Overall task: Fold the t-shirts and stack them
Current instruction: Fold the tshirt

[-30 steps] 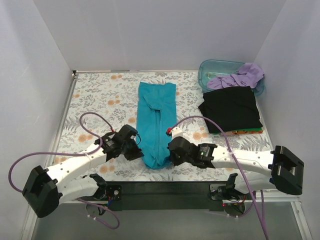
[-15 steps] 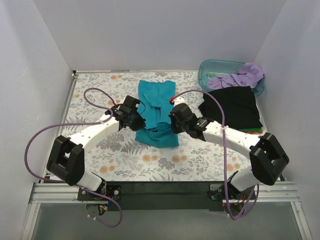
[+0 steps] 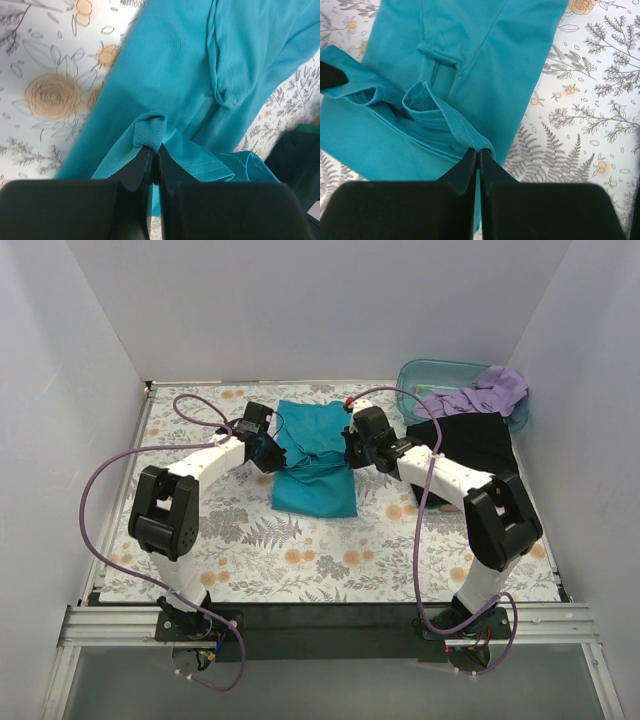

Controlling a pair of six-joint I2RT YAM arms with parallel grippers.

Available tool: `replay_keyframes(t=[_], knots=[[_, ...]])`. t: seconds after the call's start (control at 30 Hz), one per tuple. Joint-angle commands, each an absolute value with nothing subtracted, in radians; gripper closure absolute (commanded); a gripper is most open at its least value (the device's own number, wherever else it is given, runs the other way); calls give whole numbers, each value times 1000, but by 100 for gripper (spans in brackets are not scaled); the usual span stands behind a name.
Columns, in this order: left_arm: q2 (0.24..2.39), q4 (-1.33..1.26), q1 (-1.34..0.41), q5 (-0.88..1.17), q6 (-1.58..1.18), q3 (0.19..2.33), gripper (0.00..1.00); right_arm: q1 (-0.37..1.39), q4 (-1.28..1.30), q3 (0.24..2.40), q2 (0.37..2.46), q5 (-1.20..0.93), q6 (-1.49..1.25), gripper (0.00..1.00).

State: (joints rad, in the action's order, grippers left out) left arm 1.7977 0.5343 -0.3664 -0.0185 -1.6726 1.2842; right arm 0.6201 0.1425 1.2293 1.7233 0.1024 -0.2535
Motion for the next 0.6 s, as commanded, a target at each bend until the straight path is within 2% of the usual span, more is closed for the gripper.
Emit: replay_keyframes(t=[0.0, 0.07, 0.1, 0.13, 0.17, 0.2, 0.23, 0.27, 0.33, 0.37, 0.57], knots=[[1834, 525, -342, 26, -1640, 1354, 100, 586, 106, 1290, 1779, 45, -219, 99], [1876, 535, -331, 31, -1637, 1385, 90, 563, 100, 1334, 1836, 18, -199, 99], [1885, 537, -325, 26, -1638, 1390, 75, 555, 100, 1350, 1856, 9, -201, 99], [1897, 535, -321, 25, -1640, 1396, 50, 540, 101, 1383, 1874, -27, -196, 97], [1899, 540, -315, 25, -1638, 1402, 38, 532, 101, 1397, 1902, -43, -199, 79], [1901, 545, -311, 20, -1629, 1423, 29, 519, 104, 1414, 1913, -57, -199, 71], [1899, 545, -310, 14, -1618, 1437, 2, 512, 121, 1426, 1919, -76, -202, 64], [1891, 560, -311, 12, -1603, 1454, 2, 508, 129, 1440, 1914, -80, -206, 52], [1873, 578, -310, -17, -1588, 1479, 2, 506, 140, 1436, 1893, -103, -192, 40], [1835, 589, -311, -23, -1585, 1473, 2, 506, 140, 1412, 1856, -113, -190, 2], [1628, 502, -311, 41, -1606, 1185, 2, 534, 94, 1237, 1695, -261, -198, 2]])
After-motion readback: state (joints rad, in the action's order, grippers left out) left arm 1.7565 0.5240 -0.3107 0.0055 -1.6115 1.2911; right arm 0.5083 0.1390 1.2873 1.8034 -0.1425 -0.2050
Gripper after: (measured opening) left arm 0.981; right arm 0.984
